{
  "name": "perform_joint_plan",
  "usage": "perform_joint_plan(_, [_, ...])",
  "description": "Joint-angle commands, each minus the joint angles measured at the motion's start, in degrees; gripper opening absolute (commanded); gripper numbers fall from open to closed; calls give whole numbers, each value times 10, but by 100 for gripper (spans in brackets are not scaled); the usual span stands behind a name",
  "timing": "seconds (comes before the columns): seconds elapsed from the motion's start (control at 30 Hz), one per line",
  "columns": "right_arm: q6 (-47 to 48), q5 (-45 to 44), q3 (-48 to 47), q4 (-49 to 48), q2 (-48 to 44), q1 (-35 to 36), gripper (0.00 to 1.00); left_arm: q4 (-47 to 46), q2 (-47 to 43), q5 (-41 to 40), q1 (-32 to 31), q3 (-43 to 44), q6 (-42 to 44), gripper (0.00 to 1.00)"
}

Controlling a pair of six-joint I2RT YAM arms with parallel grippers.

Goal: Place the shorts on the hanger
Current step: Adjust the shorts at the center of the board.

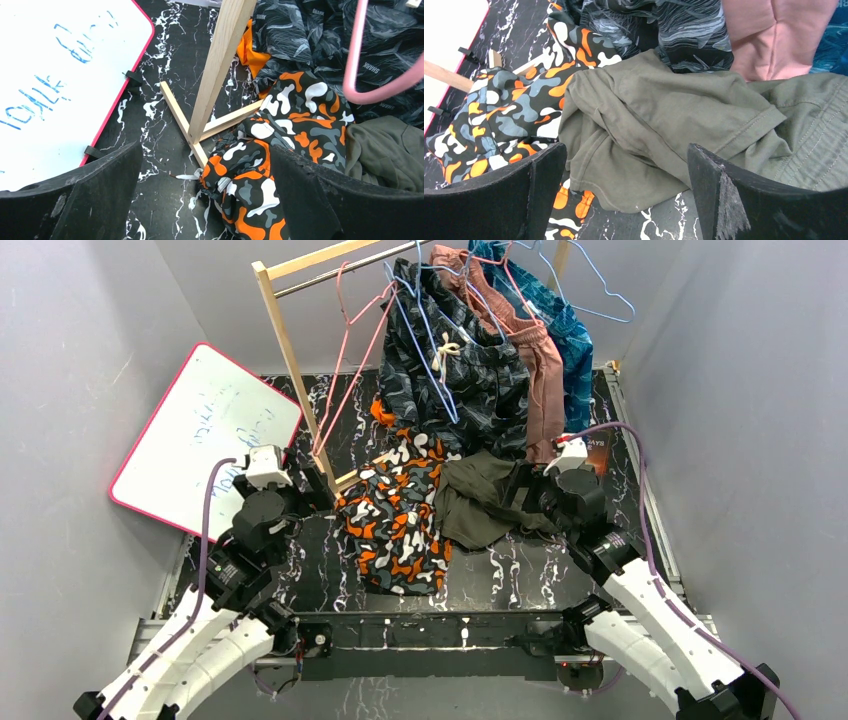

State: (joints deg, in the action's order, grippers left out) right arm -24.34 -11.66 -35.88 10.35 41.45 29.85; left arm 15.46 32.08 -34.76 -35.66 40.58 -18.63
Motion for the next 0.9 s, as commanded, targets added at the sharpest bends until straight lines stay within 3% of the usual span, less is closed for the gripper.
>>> perform_joint_plan(0.0, [37,26,-16,-17,-9,-2,98,-3,0,-19,-2,16,2,98])
perform_joint_plan(0.23, [56,80,-76,-3,40,17,97,-23,-11,7,-2,11,14,98])
perform_joint_plan(0.5, [73,-144,-143,-39,188,278,98,-54,-52,135,-2,-14,64,98])
perform_joint_plan(0.87, [-67,-117,-54,-90,200,288,98,-65,-56,157,-2,-22,67,98])
